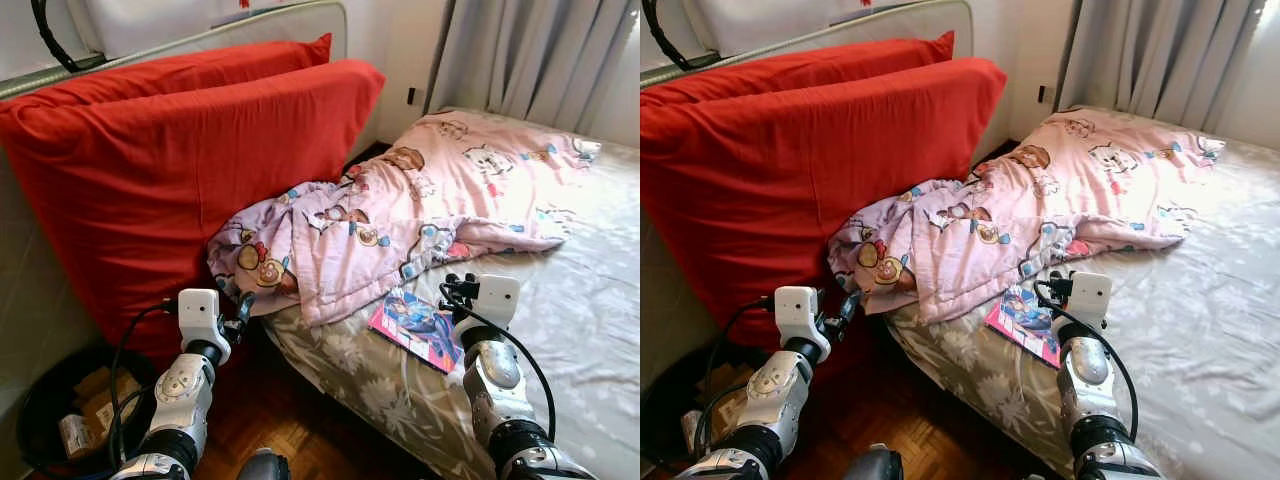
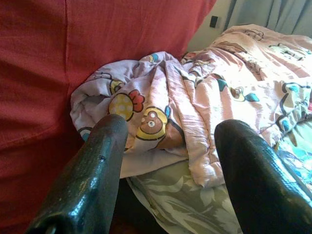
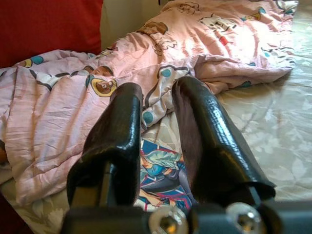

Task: Clean up the room

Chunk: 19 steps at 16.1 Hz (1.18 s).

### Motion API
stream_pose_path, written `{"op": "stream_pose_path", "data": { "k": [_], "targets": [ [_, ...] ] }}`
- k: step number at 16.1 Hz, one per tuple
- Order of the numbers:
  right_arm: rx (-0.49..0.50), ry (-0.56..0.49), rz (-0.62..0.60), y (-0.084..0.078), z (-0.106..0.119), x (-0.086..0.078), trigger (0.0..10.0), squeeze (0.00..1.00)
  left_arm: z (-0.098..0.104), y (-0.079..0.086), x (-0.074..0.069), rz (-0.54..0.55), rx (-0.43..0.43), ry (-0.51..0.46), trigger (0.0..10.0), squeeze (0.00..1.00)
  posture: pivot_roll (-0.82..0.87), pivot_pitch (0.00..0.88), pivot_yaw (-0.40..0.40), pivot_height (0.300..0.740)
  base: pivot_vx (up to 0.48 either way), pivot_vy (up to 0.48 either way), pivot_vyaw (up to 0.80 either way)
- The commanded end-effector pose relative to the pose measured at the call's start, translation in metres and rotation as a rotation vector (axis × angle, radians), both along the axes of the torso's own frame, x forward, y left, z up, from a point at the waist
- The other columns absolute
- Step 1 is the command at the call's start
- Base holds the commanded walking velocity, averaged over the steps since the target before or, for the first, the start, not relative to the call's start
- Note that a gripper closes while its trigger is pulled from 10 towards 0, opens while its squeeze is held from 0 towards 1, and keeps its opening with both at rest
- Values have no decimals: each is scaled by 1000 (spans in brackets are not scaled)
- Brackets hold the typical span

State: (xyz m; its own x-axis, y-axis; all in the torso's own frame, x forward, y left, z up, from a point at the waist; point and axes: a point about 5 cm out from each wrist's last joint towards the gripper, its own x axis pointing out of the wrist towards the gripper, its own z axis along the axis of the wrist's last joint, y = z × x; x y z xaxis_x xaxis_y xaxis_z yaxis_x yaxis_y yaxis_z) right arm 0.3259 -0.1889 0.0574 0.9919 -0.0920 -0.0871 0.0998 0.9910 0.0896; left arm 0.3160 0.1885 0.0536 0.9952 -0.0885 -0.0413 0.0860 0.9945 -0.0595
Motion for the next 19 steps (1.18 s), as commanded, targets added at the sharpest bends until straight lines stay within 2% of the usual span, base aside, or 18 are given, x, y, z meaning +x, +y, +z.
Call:
{"op": "stream_pose_path", "data": {
  "k": [1, 3, 5, 7, 19],
  "targets": [
    [6, -6, -3, 1, 1, 1, 10000, 0, 2, 1, 2, 6, -1, -5, 10000, 0, -19, 0, 27, 647, 0, 0, 0],
    [-1, 18, 3, 2, -1, 1, 10000, 0, 2, 1, 2, 7, 0, -3, 10000, 0, -19, 0, 27, 647, 0, 0, 0],
    [-1, 23, 8, 3, -2, 1, 10000, 0, 2, 1, 2, 8, -1, -2, 10000, 0, -19, 0, 27, 627, 0, 0, 0],
    [12, -7, 4, 3, 0, 0, 10000, 0, 2, 1, 2, 7, -3, -1, 10000, 0, -19, 0, 27, 627, 0, 0, 0],
    [22, 8, 23, 9, -3, 0, 10000, 0, -4, -4, -3, -4, -7, 12, 10000, 0, -21, 0, 34, 627, 0, 0, 0]
  ]
}}
